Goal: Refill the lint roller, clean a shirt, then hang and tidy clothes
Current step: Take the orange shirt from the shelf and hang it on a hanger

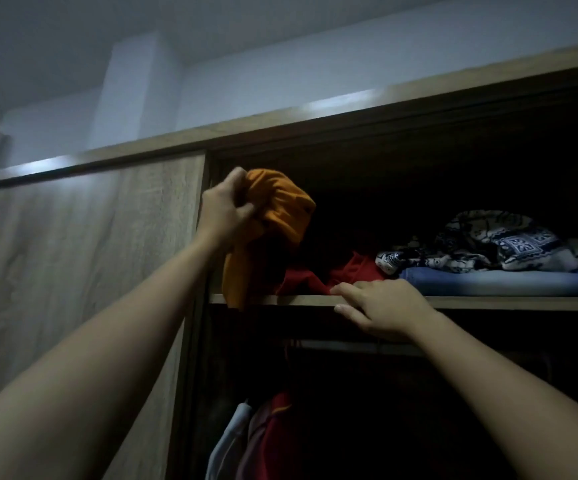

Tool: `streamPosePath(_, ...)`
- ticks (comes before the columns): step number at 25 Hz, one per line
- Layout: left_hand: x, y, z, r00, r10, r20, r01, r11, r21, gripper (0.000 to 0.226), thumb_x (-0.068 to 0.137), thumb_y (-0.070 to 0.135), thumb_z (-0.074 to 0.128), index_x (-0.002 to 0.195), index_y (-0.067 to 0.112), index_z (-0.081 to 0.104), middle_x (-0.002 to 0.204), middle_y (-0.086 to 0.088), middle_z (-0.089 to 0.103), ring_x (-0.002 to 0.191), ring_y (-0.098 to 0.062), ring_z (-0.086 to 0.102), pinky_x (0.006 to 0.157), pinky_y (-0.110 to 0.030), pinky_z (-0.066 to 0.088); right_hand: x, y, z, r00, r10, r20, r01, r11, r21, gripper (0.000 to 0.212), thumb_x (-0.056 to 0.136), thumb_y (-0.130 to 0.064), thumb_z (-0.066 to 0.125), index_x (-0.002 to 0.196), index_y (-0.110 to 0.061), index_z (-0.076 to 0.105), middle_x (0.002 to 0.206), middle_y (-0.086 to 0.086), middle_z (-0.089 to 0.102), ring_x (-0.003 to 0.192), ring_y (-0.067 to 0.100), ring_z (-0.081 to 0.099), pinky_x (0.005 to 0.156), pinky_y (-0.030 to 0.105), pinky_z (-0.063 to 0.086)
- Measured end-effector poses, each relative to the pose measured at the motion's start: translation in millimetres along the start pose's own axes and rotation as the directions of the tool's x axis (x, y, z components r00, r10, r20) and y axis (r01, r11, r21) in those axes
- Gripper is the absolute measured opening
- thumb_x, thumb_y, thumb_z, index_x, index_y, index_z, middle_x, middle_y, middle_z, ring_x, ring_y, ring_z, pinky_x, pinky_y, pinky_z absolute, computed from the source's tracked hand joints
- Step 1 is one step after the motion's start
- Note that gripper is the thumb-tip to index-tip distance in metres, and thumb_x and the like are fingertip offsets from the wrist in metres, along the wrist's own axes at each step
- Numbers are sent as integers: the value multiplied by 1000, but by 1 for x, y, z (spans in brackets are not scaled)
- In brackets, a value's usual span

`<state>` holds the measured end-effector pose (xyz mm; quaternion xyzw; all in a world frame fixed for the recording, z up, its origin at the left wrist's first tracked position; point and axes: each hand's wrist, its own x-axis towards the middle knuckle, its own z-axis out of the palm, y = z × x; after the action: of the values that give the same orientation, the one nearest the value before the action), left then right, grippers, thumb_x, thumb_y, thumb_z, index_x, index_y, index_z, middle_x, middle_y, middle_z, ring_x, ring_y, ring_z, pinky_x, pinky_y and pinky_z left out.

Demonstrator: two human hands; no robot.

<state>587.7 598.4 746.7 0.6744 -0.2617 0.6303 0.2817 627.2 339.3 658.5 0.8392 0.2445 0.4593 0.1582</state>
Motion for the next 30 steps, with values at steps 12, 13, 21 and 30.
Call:
streamPosePath(12,39,69,-93,984,-32,-176,20,997,-71,27,74,34,68,93,20,55,92,-14,65,88,-30,64,80,-49,52,29,-24,-74,924,334,-185,-46,578,815,89,75,-62,60,147,-27,20,150,3,32,136,20,35,104,36,33)
streamPosePath(13,34,74,-100,984,-65,-163,45,991,-125,23,74,31,68,92,24,55,94,-10,65,92,-29,64,83,-49,53,32,-31,-80,922,338,-189,-27,544,839,94,72,-62,62,147,-27,18,151,3,29,136,20,34,105,37,33)
streamPosePath(21,-32,77,-137,893,-390,226,450,741,-498,38,85,25,65,116,14,47,109,-9,61,91,-19,65,64,-25,57,19,-82,-98,947,274,-168,114,205,972,57,78,-42,70,128,-35,44,109,-15,60,106,9,58,88,25,46)
streamPosePath(30,-184,31,-114,454,-558,695,833,543,-108,33,90,39,56,109,12,54,92,-8,60,72,-15,60,57,-23,50,-86,-85,-79,940,163,299,-340,373,864,33,94,-45,41,81,-22,61,77,-6,61,74,10,58,66,24,45)
